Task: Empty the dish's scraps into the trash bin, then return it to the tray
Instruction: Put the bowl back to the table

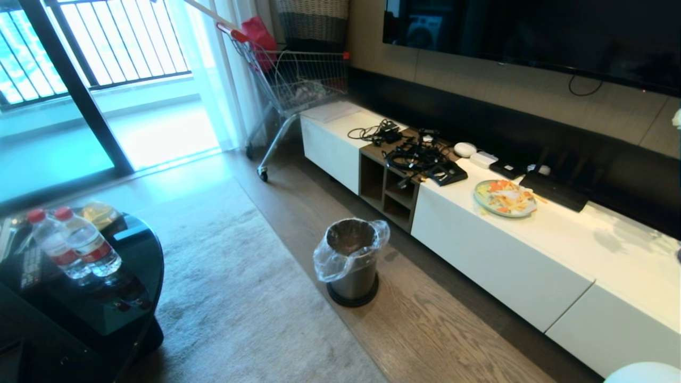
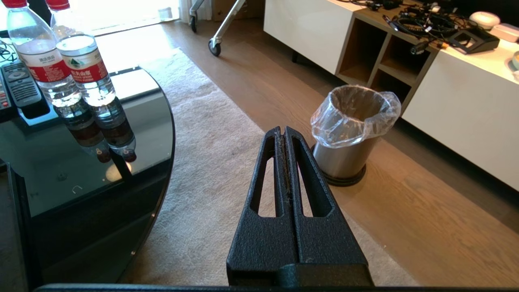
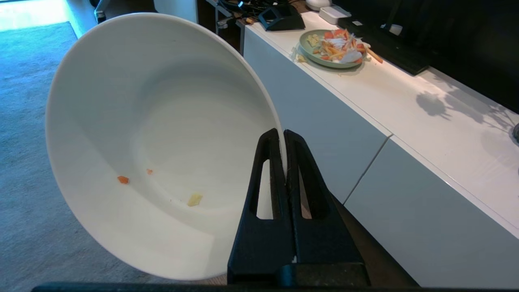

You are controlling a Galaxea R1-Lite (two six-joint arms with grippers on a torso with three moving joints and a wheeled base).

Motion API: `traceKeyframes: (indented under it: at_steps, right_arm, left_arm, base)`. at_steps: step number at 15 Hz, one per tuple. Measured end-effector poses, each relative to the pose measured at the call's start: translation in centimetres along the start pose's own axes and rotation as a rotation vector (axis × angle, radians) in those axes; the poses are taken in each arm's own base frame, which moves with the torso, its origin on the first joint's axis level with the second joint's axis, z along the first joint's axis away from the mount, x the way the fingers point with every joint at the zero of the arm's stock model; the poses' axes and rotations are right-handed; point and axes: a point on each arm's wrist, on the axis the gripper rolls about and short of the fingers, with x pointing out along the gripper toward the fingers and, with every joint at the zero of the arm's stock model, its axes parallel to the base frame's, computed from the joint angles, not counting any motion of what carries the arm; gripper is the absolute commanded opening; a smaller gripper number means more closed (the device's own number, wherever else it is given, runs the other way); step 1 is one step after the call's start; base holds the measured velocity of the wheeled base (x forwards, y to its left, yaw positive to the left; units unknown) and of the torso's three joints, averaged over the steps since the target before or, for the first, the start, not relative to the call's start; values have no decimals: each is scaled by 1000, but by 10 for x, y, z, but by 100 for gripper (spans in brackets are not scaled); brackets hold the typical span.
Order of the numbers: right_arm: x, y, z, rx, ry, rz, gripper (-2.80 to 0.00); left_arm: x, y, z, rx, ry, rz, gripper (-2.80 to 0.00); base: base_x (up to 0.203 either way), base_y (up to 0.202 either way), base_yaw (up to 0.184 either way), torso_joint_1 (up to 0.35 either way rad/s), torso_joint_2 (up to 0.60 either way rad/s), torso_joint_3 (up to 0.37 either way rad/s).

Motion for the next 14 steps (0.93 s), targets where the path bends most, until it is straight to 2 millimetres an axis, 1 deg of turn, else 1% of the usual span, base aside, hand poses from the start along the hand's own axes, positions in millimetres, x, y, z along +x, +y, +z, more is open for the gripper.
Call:
traceKeyframes:
  at_steps: [13, 14]
  right_arm:
    - [0, 0, 0, 10, 0, 0, -280]
    - [0, 0, 0, 12, 0, 0, -280]
  left_arm:
    - [0, 0, 0, 0, 0, 0, -280]
    - [0, 0, 0, 0, 1, 0, -280]
  base:
    - [0, 0, 0, 0, 0, 0]
    - [1, -6, 57, 2, 2, 11]
